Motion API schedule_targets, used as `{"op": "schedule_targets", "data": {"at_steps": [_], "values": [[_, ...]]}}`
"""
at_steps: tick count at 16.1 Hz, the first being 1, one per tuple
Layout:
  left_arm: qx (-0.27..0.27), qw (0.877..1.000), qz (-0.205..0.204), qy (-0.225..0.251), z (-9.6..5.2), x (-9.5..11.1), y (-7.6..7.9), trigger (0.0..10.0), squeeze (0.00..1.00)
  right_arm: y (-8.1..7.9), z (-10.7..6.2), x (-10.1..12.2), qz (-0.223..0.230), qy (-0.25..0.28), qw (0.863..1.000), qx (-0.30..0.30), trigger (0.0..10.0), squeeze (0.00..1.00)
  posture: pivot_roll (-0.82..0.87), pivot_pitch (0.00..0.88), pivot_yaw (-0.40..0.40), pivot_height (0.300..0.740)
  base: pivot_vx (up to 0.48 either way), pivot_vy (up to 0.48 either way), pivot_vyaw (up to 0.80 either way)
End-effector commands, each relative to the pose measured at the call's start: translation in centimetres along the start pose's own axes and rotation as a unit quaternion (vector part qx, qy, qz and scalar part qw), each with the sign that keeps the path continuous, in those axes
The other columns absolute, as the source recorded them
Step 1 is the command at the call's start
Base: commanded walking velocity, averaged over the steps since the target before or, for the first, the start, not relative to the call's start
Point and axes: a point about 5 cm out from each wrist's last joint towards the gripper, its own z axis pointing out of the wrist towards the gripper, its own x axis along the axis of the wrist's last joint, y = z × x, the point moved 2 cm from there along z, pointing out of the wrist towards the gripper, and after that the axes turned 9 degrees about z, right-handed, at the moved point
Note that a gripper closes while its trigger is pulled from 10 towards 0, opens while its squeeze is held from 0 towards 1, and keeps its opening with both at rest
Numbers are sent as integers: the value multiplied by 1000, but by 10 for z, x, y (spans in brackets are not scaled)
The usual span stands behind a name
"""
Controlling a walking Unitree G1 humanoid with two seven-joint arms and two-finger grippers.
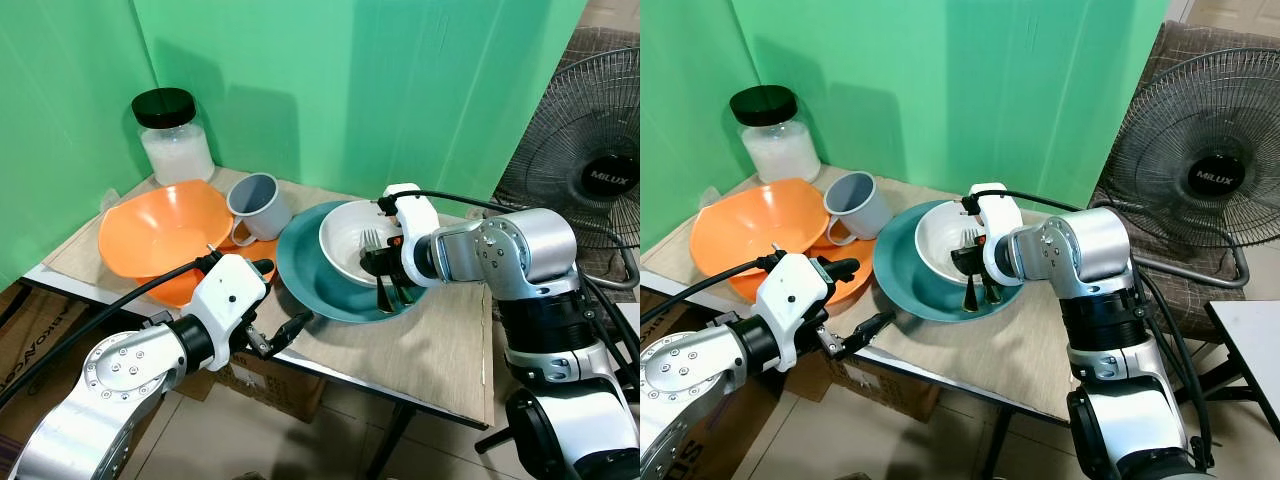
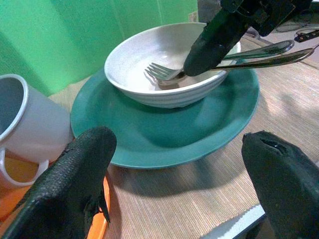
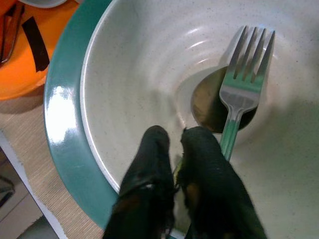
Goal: Setting the table
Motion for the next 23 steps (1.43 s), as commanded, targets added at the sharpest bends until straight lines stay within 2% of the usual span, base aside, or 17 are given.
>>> {"op": "schedule_targets", "data": {"at_steps": [1, 9, 10, 11, 13, 14, 16, 23], "values": [[-3, 1000, 6, 5, 0, 3, 0, 10000, 0, -2, -6, 11, -5, 20, 1000, 0, 0, 0, -136, 40, -9, 740, 0, 0, 0], [-5, 1000, 8, 2, -1, 2, 2, 10000, 0, -4, -9, 12, -1, 27, 1000, 9, 0, 0, -135, 45, -7, 740, 0, 0, 0], [-5, 1000, 8, 2, -1, 2, 1, 10000, 0, -4, -9, 15, -10, 44, 999, 8, 0, 0, -136, 43, -7, 740, 0, 0, 0], [-5, 1000, 9, 3, 0, 2, 1, 10000, 0, -5, -10, 19, -17, 60, 998, 9, 10000, 0, -137, 43, -6, 740, 0, 0, 0], [-6, 1000, 10, 4, 1, 3, 1, 10000, 0, -2, -10, 20, -18, 64, 998, -9, 10000, 0, -139, 39, -8, 740, 0, 0, 0], [-6, 1000, 10, 5, 1, 3, 1, 10000, 0, -1, -10, 19, -13, 61, 998, -11, 10000, 541, -138, 38, -8, 740, 0, 0, 0], [-6, 1000, 10, 6, 2, 3, 2, 10000, 0, 1, -11, 15, 0, 49, 999, -17, 10000, 996, -139, 37, -10, 740, 0, 0, 0], [-8, 1000, 9, 7, 2, 3, 4, 10000, 0, 4, -10, 10, 15, 35, 999, -27, 10000, 1000, -146, 35, -19, 740, 0, 0, 0]]}}
